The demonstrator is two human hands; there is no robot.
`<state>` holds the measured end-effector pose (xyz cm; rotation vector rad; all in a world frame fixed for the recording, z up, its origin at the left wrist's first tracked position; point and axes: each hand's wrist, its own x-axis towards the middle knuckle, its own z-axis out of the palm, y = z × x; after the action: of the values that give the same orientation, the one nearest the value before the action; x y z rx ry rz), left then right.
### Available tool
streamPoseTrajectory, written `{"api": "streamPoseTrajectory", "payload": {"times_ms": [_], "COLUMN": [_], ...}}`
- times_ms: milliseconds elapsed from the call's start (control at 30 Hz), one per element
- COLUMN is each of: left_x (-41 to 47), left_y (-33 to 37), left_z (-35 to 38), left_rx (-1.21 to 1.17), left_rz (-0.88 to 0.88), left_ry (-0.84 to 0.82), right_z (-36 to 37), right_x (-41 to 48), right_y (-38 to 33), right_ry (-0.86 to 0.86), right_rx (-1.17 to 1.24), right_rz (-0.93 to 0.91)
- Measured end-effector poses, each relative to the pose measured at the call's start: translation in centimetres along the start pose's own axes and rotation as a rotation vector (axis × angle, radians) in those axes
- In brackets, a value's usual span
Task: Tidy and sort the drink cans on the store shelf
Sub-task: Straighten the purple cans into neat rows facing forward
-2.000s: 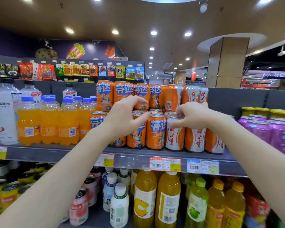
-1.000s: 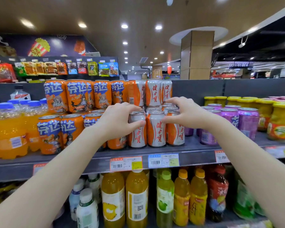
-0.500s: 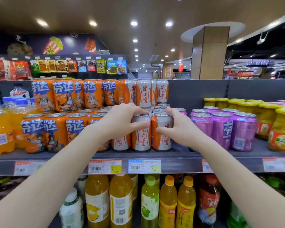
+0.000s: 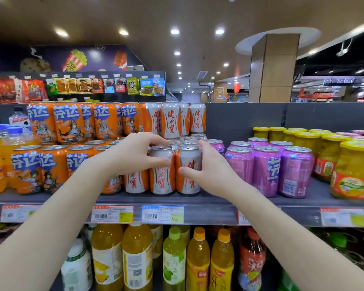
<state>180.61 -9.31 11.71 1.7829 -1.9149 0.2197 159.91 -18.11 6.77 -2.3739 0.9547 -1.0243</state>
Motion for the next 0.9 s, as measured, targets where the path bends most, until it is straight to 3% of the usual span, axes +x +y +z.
{"api": "streamPoseTrajectory", "payload": {"times_ms": [100, 200, 300, 567, 700, 767, 900], "left_x": [0.3, 0.9, 1.7, 4.9, 6.4, 7.0, 7.3], "left_y": [1.6, 3.7, 6.1, 12.0, 14.8, 15.5, 15.1], "left_z": [0.0, 0.6, 1.6, 5.6, 7.0, 7.1, 6.0], "left_rx": [-0.04, -0.065, -0.103, -0.057, 0.171, 0.223, 0.102], "left_rz": [0.036, 0.105, 0.162, 0.299, 0.221, 0.148, 0.142], "left_ry": [0.09, 0.157, 0.144, 0.103, 0.089, 0.041, -0.101], "right_z": [-2.1, -6.1, -9.8, -14.1, -14.6, -14.7, -15.6], "right_x": [-0.8, -1.6, -1.4, -1.5, -2.0, -2.2, -2.7], "right_y": [-0.1, -0.6, 0.1, 5.6, 7.0, 7.4, 7.2], "right_ry": [0.091, 0.285, 0.366, 0.076, 0.044, 0.013, -0.063], "right_rx": [0.001, 0.072, 0.084, -0.414, -0.699, -0.753, -0.702], "right_rz": [-0.105, -0.243, -0.252, -0.007, 0.07, 0.071, 0.052]}}
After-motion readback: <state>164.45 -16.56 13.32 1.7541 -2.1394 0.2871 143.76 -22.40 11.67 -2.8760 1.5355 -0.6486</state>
